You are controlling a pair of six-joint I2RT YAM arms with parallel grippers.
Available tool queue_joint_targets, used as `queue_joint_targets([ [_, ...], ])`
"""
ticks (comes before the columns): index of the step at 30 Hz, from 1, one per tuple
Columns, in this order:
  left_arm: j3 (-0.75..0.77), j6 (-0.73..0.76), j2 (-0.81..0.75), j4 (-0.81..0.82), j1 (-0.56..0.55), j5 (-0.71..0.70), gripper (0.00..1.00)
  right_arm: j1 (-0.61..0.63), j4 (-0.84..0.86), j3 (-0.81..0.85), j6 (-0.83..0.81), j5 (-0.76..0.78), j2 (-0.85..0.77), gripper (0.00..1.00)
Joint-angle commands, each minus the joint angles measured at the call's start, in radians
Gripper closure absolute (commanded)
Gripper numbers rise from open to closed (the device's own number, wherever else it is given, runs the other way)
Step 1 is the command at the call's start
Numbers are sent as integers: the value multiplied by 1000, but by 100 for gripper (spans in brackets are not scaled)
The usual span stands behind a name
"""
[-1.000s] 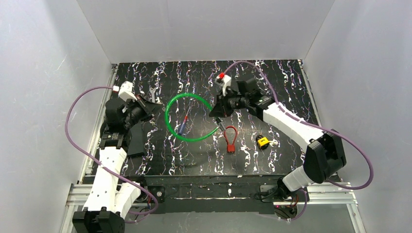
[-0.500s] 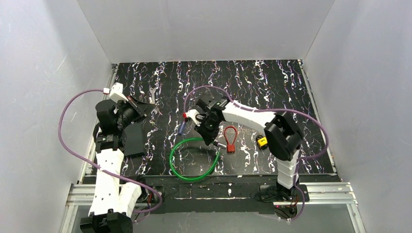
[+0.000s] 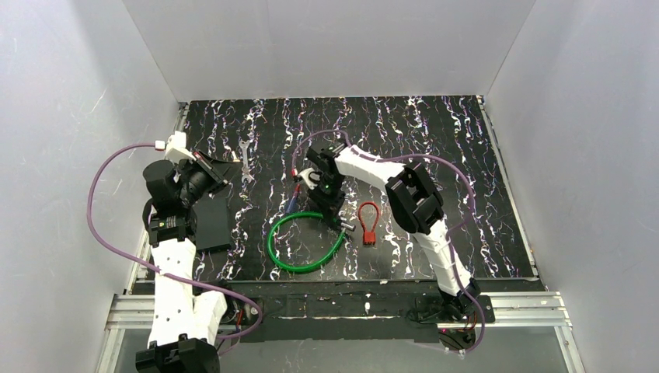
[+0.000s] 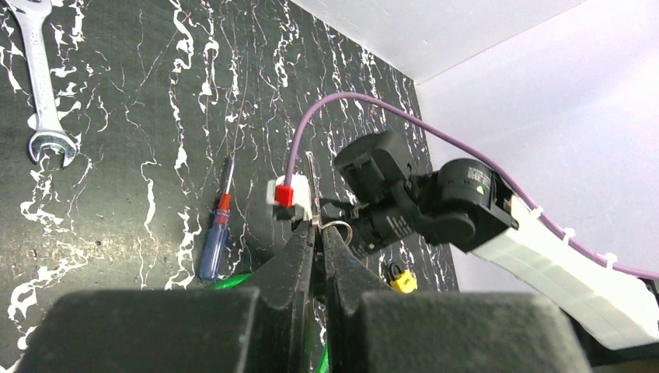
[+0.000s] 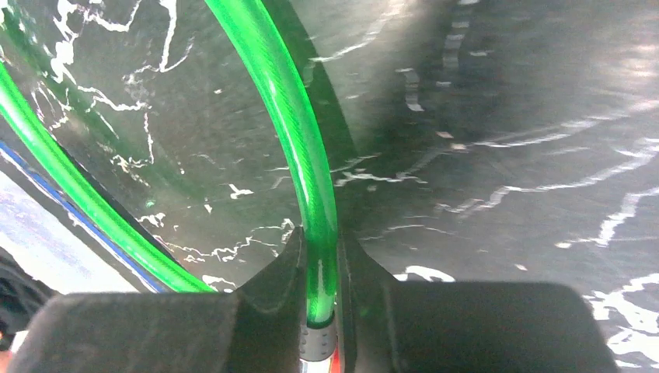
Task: Lock with the key
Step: Place the lock at the center of the board.
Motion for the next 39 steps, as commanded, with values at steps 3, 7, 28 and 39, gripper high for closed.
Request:
queue_joint_targets([
  [3,-7,-16,6,41,28,49,100,-129,-17,159,65,-94,119,99],
  [7,-5,-26,27,54,37,46,100,-163,111,196,219,-75,151,99],
  [28,-11,-33,48,56,40,23,100,-109,444,-178,562,4,-128,70],
  [39,-1,53,68,5,41,36,100,-87,530,-389,558,-113,-280,36],
])
